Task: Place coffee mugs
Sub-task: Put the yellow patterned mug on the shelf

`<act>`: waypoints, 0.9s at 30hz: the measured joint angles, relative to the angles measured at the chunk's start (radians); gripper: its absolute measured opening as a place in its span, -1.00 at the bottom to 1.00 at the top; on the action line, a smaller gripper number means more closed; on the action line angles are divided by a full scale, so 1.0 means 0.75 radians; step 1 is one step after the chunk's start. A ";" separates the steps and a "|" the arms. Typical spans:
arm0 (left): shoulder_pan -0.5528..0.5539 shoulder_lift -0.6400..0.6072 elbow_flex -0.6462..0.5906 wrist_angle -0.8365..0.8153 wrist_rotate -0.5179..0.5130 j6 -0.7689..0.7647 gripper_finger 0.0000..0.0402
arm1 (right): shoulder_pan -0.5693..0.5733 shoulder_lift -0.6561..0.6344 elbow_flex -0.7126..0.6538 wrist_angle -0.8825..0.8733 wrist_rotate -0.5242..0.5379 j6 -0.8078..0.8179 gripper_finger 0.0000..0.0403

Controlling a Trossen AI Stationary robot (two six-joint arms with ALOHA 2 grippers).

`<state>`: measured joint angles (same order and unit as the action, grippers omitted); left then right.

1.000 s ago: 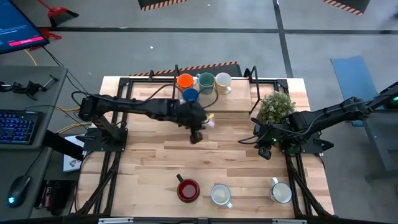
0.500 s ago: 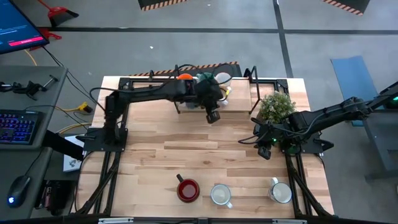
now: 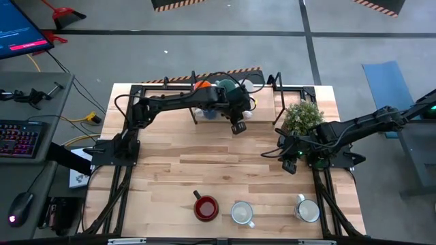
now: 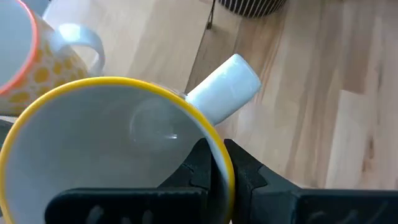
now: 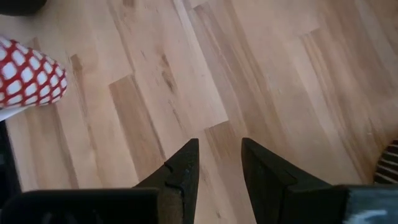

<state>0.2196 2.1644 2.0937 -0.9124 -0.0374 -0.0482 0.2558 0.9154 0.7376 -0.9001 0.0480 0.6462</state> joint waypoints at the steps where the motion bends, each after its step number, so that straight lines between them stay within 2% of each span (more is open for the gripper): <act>1: 0.003 0.008 0.000 -0.007 -0.002 0.000 -0.96 | 0.000 0.000 0.000 0.000 0.009 0.000 -0.51; 11: 0.050 0.026 0.001 -0.141 -0.133 -0.023 -0.96 | 0.000 0.000 0.000 0.002 0.032 0.009 -0.51; 18: 0.068 0.026 0.001 -0.226 -0.128 0.000 -0.96 | 0.000 0.000 0.000 0.010 0.033 0.010 -0.51; 27: 0.067 0.025 0.001 -0.219 -0.078 0.011 -0.96 | 0.000 0.000 0.000 0.010 0.034 0.010 -0.51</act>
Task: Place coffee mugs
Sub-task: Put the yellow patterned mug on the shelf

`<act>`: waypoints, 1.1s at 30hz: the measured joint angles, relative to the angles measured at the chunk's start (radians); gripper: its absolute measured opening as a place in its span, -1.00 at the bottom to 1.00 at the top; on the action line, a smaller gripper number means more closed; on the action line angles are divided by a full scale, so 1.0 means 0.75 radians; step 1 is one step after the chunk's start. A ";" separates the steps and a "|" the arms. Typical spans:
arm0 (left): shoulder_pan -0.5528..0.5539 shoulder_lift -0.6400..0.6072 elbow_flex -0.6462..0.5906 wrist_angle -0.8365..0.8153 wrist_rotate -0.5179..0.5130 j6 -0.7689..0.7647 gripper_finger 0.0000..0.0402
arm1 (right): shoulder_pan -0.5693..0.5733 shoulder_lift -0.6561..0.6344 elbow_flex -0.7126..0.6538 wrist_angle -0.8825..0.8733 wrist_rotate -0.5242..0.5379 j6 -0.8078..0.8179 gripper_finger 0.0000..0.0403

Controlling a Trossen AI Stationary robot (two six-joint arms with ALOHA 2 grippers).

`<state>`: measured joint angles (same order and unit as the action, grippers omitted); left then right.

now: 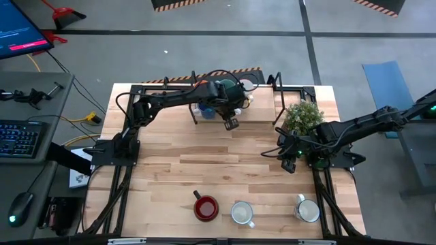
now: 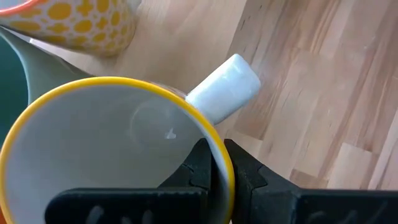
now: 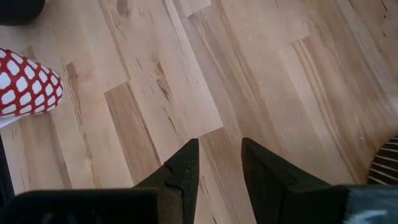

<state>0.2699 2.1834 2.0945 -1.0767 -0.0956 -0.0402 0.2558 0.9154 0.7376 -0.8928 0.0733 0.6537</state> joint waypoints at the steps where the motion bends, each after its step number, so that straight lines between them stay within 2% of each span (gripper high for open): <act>1: 0.000 0.000 0.000 -0.001 0.000 0.000 -0.96 | 0.000 0.000 0.000 0.000 0.000 0.000 -0.51; 17: 0.001 0.043 -0.001 0.028 -0.029 0.001 -0.96 | 0.000 0.000 0.000 0.000 -0.001 0.000 -0.51; 33: 0.016 0.043 -0.001 -0.013 -0.028 0.016 -0.84 | 0.000 0.000 0.000 0.005 -0.001 0.000 -0.51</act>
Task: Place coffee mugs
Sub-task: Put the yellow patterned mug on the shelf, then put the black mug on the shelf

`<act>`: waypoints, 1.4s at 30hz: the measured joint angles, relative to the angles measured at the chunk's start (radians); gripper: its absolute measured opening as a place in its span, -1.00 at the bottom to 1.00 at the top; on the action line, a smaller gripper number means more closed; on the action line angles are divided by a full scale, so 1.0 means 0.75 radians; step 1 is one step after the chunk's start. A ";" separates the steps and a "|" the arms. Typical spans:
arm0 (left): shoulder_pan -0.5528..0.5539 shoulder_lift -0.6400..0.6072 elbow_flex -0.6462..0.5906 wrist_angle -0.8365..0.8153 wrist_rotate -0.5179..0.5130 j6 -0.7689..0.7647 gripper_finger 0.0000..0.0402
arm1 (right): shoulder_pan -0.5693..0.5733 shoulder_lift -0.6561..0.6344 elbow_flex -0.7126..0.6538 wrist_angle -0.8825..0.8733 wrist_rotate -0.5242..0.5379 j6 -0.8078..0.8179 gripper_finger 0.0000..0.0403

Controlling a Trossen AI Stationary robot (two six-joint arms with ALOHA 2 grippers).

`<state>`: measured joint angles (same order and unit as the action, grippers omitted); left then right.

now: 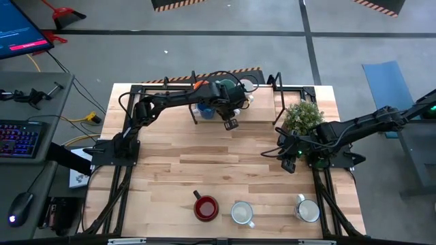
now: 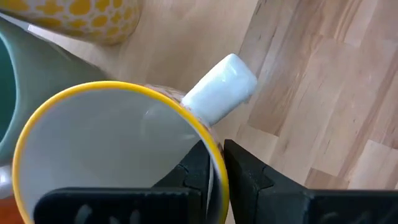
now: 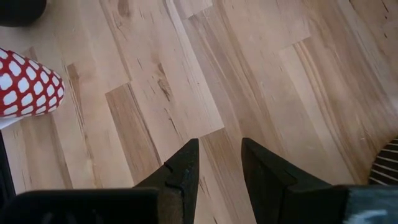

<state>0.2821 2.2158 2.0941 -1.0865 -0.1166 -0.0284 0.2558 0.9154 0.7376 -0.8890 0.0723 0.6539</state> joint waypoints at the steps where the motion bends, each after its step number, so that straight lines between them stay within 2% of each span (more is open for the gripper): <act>1: 0.000 0.000 0.000 0.001 -0.009 0.000 -0.82 | 0.000 0.000 0.000 0.000 0.000 0.000 -0.51; 6: 0.002 -0.001 0.000 0.002 -0.109 0.010 -0.75 | 0.000 0.000 0.000 0.000 0.000 0.000 -0.51; 17: 0.005 -0.007 0.000 0.005 -0.108 0.009 -0.62 | 0.000 0.000 0.000 0.001 0.000 0.000 -0.51; 27: 0.004 -0.058 0.001 -0.015 -0.148 0.006 -0.42 | 0.000 0.000 0.000 0.003 0.000 0.000 -0.51; 34: -0.005 -0.170 0.001 -0.026 -0.133 -0.023 -0.35 | 0.000 -0.001 0.000 0.006 -0.001 -0.001 -0.51; 42: -0.078 -0.357 0.001 -0.153 -0.040 -0.106 -0.35 | 0.000 -0.001 0.000 -0.015 -0.001 -0.011 -0.51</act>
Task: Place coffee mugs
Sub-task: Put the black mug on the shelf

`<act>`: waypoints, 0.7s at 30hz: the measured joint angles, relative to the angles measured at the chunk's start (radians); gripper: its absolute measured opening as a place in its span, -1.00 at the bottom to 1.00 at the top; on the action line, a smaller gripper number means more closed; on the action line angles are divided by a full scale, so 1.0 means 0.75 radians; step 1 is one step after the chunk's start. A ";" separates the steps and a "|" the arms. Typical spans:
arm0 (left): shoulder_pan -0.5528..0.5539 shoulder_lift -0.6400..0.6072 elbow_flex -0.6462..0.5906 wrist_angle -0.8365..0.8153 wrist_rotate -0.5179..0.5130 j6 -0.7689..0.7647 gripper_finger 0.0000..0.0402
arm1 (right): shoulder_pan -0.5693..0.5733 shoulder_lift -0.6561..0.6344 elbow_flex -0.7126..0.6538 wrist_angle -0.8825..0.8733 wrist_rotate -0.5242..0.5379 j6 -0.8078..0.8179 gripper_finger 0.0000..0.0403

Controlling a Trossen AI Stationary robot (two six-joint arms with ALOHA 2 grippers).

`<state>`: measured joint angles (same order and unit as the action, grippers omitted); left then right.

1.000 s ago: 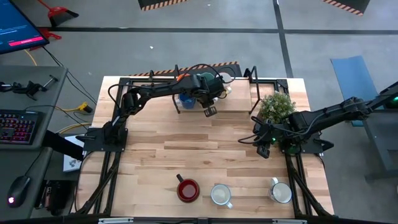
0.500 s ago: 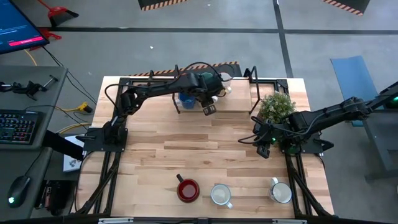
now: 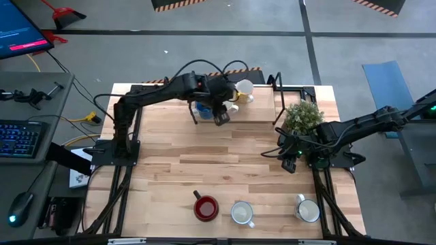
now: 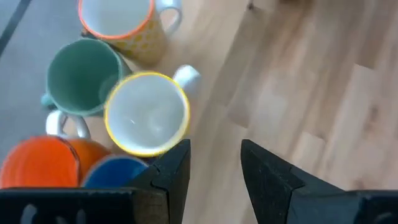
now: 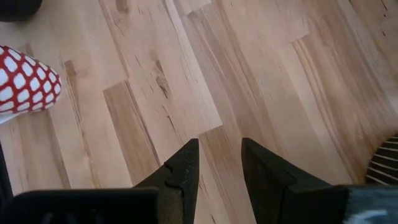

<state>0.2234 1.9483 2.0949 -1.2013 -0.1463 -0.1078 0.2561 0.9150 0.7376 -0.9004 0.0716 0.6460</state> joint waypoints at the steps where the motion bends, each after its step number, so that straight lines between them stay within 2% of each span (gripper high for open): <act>1: -0.013 -0.019 0.000 -0.041 0.012 -0.024 -0.35 | 0.000 0.000 0.000 -0.003 0.000 0.000 -0.51; 9: -0.184 -0.070 -0.002 -0.493 0.087 -0.168 -0.35 | 0.000 0.000 0.000 -0.002 -0.008 0.002 -0.51; 12: -0.270 -0.084 -0.056 -0.465 0.102 -0.239 -0.35 | 0.000 0.000 0.000 -0.001 -0.039 0.002 -0.51; 16: -0.394 -0.106 -0.132 -0.491 0.210 -0.273 -0.35 | 0.000 0.000 0.000 0.000 -0.129 0.042 -0.51; 21: -0.571 -0.126 -0.281 -0.493 0.217 -0.295 -0.35 | 0.000 0.000 0.000 0.050 -0.224 0.107 -0.51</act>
<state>-0.2049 1.8540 1.8845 -1.5711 0.0166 -0.3293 0.2561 0.9150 0.7376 -0.8631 -0.0967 0.7266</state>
